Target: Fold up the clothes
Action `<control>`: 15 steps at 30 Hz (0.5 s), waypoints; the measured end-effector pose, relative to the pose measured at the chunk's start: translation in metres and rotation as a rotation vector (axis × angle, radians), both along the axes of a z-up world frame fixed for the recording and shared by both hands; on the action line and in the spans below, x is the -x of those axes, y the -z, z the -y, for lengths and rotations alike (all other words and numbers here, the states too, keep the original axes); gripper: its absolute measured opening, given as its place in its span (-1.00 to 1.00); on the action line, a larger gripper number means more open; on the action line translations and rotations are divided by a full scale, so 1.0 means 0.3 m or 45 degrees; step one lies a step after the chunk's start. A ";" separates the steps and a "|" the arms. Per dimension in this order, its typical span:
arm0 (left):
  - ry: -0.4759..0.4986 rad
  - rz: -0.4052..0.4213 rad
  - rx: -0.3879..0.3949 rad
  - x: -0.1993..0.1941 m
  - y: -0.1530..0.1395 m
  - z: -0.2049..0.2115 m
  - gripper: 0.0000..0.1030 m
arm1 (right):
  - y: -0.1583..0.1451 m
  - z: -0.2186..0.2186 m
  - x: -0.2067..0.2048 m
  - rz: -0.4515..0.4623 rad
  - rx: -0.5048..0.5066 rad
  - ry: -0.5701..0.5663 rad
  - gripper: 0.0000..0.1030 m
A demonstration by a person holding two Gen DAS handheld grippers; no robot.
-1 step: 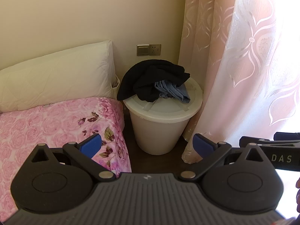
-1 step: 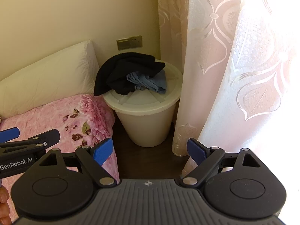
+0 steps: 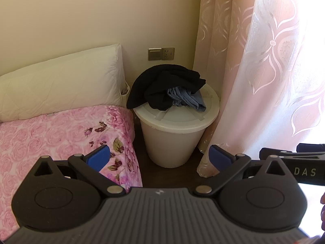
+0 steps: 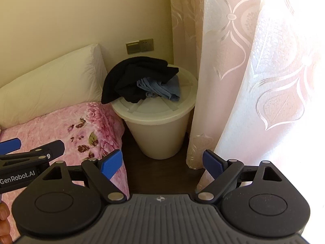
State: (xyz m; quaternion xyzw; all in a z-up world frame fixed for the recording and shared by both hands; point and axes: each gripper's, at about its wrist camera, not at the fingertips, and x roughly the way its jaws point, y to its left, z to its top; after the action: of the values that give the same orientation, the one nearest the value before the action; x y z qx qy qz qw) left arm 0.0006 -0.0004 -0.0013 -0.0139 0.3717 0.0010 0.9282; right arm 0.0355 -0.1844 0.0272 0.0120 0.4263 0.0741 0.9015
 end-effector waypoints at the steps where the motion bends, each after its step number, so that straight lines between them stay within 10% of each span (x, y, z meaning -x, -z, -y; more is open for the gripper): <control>1: -0.002 0.000 0.000 -0.001 0.003 0.001 0.98 | 0.000 0.000 -0.001 -0.002 -0.003 -0.001 0.72; 15: -0.031 -0.008 -0.001 -0.023 0.043 0.008 0.98 | 0.021 0.000 -0.043 -0.021 -0.008 -0.018 0.72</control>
State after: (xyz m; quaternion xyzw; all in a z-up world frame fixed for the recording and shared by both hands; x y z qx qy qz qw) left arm 0.0075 -0.0027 -0.0142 -0.0181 0.3745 0.0127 0.9270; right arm 0.0486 -0.1843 0.0210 0.0124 0.4334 0.0815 0.8974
